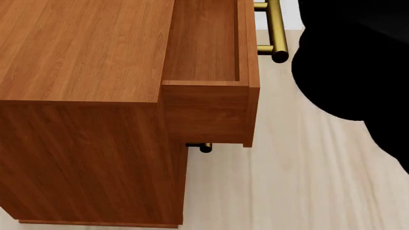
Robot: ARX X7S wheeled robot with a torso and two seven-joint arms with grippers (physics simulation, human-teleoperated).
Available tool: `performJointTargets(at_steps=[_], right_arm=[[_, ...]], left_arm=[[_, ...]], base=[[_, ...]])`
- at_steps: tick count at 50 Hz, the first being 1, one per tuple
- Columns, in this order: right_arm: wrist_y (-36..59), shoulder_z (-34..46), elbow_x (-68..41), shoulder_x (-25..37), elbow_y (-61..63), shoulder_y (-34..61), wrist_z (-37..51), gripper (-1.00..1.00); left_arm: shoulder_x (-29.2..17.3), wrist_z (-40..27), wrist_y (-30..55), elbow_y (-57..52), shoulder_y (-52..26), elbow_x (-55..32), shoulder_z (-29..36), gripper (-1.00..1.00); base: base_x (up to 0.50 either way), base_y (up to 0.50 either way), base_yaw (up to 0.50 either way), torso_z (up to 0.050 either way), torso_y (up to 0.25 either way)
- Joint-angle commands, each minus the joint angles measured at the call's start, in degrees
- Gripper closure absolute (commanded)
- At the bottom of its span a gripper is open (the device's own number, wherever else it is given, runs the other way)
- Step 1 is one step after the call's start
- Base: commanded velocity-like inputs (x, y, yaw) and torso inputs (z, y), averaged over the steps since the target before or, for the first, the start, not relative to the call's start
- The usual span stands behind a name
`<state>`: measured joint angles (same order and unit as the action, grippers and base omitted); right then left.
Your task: Close the bottom drawer of the cabinet and open the top drawer.
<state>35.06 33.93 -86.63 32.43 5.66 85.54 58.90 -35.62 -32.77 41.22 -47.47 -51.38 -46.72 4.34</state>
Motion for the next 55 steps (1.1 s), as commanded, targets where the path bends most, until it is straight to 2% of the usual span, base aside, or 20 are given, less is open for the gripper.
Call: performJointTargets(at_steps=[1,23,36,55], right_arm=[[7.9,4.1,-1.2,-0.4,-5.6,6.7,-3.8,-1.00],[19.9,13.0,3.1,-6.4,-25.4,21.5,-17.1,-1.00],[21.3,18.7,9.1,-12.0,-38.7,27.0,-27.9,-1.00],[18.7,24.9,16.4,-19.0,-55.8,30.2,-41.0,-1.00]], left_arm=[[0.2,-0.1,-0.3,0.1,-0.1,-0.1,0.2,-1.00],[-0.6,0.3,-1.3,0.0,1.0,-0.1,-0.1,-1.00],[-0.6,0.6,-2.1,0.3,1.6,0.6,0.2,-1.00],[-0.8,1.1,-3.5,1.0,2.9,1.4,0.1,-1.00]], base=[[0.00,0.00,0.00,0.000,0.000],[0.00,0.00,0.00,0.000,0.000],[0.00,0.00,0.00,0.000,0.000],[0.00,0.00,0.00,0.000,0.000]])
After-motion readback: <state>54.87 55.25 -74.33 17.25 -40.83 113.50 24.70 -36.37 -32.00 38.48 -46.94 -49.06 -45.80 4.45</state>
